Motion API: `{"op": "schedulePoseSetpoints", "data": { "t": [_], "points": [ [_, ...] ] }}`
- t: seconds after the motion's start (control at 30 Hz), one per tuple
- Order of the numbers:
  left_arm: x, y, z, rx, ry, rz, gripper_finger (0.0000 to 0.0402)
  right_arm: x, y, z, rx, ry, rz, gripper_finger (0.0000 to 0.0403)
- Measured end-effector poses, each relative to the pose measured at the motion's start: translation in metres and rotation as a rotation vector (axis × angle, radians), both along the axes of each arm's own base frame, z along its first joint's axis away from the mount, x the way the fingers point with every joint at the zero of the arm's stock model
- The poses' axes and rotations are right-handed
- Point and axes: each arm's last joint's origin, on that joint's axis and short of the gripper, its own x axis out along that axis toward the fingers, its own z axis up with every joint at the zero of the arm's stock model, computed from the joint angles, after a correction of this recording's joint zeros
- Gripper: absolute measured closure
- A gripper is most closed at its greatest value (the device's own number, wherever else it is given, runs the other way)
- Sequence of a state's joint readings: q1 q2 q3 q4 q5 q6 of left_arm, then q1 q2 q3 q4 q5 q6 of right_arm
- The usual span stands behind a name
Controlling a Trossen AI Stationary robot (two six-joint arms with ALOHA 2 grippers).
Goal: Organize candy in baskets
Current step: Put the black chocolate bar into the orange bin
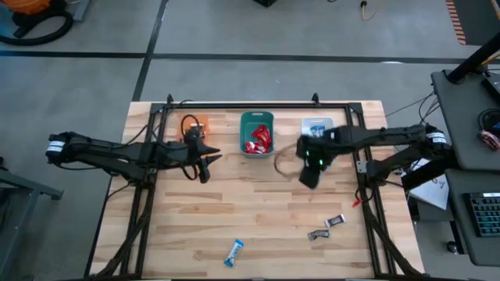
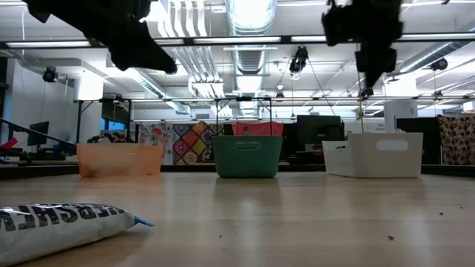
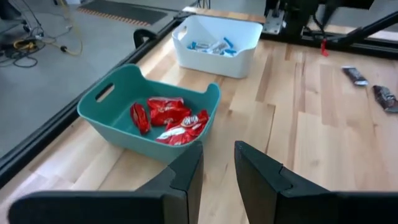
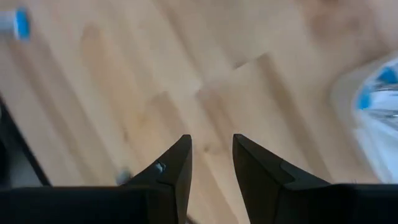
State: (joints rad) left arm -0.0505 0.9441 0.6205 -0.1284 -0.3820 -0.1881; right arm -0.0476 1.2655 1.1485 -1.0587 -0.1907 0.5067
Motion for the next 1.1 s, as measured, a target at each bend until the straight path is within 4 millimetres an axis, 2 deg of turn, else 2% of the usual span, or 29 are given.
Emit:
{"op": "schedulePoseSetpoints", "data": {
  "t": [0.13, 0.27, 0.5, 0.77, 1.1],
  "points": [
    [0.005, 0.0, -0.005, -0.003, 0.019, 0.002, 0.0326, -0.008, 0.035, -0.007, -0.018, 0.057, 0.203, 0.0298],
    [0.008, 0.0, -0.007, -0.003, 0.023, 0.002, 0.0326, -0.022, 0.068, -0.024, -0.051, 0.118, 0.42, 0.0294],
    [0.01, -0.001, -0.01, -0.002, 0.038, 0.002, 0.0326, -0.044, 0.11, -0.057, -0.092, 0.155, 0.476, 0.026],
    [0.01, -0.001, -0.009, -0.002, 0.034, 0.001, 0.0326, -0.064, 0.135, -0.081, -0.097, 0.154, 0.455, 0.0218],
    [0.01, -0.001, -0.009, -0.002, 0.037, 0.001, 0.0326, -0.069, 0.148, -0.104, -0.103, 0.216, 0.423, 0.0211]
  ]
}}
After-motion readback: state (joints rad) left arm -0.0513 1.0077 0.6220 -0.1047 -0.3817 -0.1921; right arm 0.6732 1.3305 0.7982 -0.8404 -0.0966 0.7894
